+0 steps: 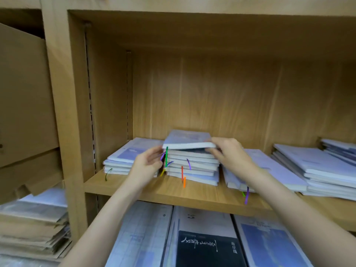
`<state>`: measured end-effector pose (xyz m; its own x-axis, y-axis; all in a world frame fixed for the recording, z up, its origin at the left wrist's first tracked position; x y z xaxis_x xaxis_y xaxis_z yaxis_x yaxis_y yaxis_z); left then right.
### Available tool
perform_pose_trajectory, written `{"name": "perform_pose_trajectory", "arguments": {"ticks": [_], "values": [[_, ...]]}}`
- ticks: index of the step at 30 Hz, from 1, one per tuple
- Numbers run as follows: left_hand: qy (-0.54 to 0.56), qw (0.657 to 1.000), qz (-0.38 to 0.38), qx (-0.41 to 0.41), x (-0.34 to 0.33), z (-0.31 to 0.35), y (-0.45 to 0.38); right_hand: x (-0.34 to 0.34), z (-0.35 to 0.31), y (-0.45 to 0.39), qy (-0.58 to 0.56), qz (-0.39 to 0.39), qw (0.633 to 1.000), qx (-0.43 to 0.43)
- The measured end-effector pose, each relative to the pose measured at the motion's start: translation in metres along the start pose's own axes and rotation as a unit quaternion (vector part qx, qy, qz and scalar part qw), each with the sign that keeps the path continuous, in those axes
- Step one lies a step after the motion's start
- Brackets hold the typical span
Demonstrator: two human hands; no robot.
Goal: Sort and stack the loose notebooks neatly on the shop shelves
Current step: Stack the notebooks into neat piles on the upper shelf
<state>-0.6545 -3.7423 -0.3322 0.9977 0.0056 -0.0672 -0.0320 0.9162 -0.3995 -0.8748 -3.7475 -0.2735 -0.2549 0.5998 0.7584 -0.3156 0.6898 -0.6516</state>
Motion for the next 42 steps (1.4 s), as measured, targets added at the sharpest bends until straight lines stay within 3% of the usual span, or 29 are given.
{"name": "perform_pose_trajectory", "arguments": {"ticks": [5,10,15,18,22,26,31,39,42], "values": [[0.021,1.000,0.008,0.015,0.003,-0.005,0.004,0.009,0.009,-0.018,0.004,0.057,0.998,-0.029],[0.070,0.997,-0.006,0.033,-0.001,-0.011,0.006,-0.009,0.013,-0.005,-0.021,-0.077,0.997,0.010],[0.066,0.997,-0.025,0.012,-0.006,-0.011,0.016,-0.020,0.018,0.006,-0.073,-0.156,0.985,-0.015],[0.055,0.998,-0.002,-0.005,-0.003,-0.011,0.024,-0.023,0.016,0.012,-0.034,-0.198,0.980,-0.020],[0.035,0.992,0.108,-0.051,0.021,-0.010,0.028,-0.012,0.004,0.015,0.059,-0.133,0.989,0.009],[0.065,0.985,0.151,-0.059,0.038,-0.014,0.029,-0.015,-0.009,0.019,0.152,-0.110,0.982,0.026],[0.041,0.987,0.140,-0.064,0.035,-0.013,0.027,-0.023,-0.020,0.013,0.210,-0.089,0.974,0.009],[-0.010,0.992,0.114,-0.057,0.029,-0.010,0.027,-0.026,-0.022,0.018,0.165,-0.020,0.986,0.006],[-0.062,0.993,0.088,-0.053,0.023,-0.007,0.027,-0.025,-0.021,0.018,0.151,-0.036,0.988,-0.006]]}}
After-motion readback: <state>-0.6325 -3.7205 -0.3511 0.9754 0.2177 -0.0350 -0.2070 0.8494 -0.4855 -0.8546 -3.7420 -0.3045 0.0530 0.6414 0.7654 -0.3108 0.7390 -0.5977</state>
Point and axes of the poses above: each hand's wrist, its own y-axis away from the middle knuckle, its own x-axis out of the back of the hand, z = x × y, the point moved 3 cm from there along -y, towards the middle knuckle, and after that the axes turned 11 degrees about y, right-handed, at the moved point
